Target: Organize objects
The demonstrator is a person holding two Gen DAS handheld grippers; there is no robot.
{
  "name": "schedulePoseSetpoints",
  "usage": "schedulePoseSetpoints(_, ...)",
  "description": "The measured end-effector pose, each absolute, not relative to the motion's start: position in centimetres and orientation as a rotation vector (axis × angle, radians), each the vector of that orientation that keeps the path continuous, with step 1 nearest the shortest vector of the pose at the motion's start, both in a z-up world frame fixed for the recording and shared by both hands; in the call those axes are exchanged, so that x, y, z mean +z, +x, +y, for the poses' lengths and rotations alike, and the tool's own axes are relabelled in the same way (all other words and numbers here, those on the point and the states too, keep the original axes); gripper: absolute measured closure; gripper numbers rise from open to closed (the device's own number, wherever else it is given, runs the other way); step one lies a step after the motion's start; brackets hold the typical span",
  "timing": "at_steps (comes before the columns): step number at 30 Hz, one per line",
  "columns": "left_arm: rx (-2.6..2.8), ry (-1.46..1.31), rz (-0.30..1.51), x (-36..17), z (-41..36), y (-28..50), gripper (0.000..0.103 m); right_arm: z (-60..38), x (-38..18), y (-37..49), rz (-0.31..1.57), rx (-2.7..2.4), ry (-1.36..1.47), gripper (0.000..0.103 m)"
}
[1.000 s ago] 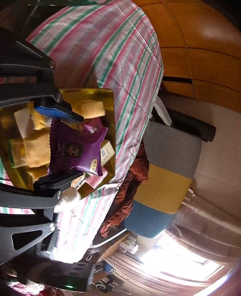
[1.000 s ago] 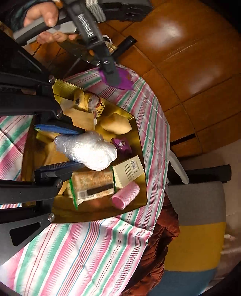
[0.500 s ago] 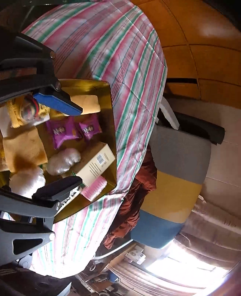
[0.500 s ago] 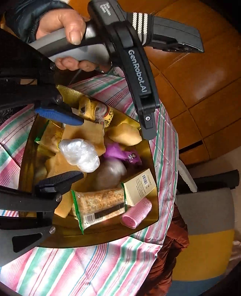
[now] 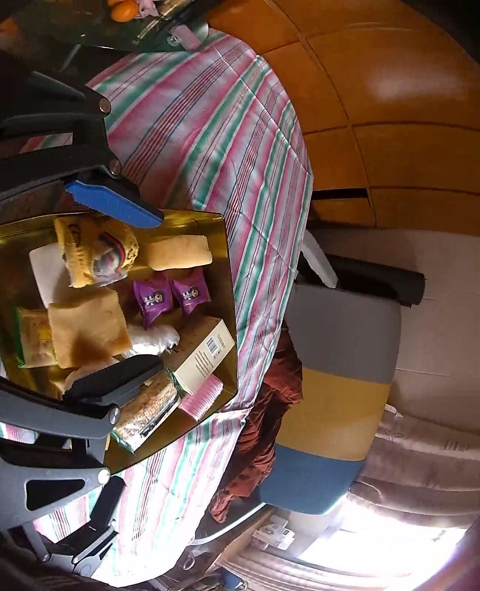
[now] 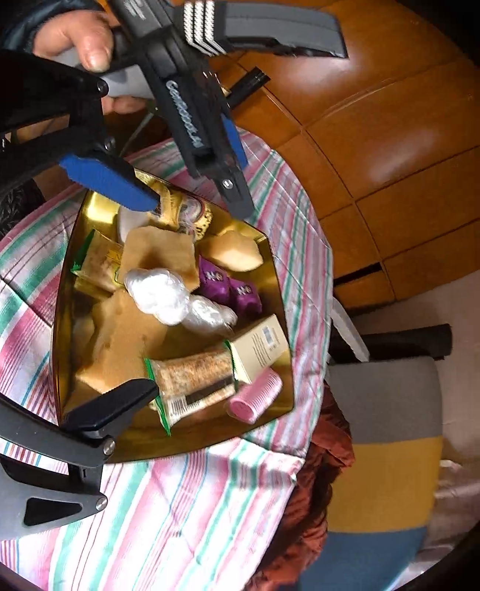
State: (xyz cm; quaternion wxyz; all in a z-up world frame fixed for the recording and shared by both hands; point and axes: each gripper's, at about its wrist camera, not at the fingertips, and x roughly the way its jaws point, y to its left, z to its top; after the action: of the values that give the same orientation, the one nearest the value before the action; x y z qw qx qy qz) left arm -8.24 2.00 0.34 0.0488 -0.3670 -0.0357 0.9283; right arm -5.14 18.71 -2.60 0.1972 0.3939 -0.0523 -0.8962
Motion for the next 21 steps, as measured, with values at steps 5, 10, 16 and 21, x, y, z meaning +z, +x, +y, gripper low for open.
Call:
schedulePoseSetpoints(5,2.886,-1.090,-0.087,1.1,2.3,-6.5,0.031,18.8,-1.7,-4.1,-0.064,-2.634,1.054,0.000)
schedulePoseSetpoints(10,2.953,-1.115,-0.070,1.6,2.5,-4.9,0.030,18.9,-1.2,-3.2,0.050,-2.765,1.020,0.000)
schedulePoseSetpoints(16,3.031,-1.081,-0.061,2.2,2.4,-3.1,0.030,19.8,-1.0,-2.3,0.032,-2.823,1.018,0.000)
schedulePoseSetpoints(21,3.068,-1.031,-0.017,2.2,2.4,-2.0,0.030,20.2,-1.2,-1.7,0.006,-2.822,1.028,0.000)
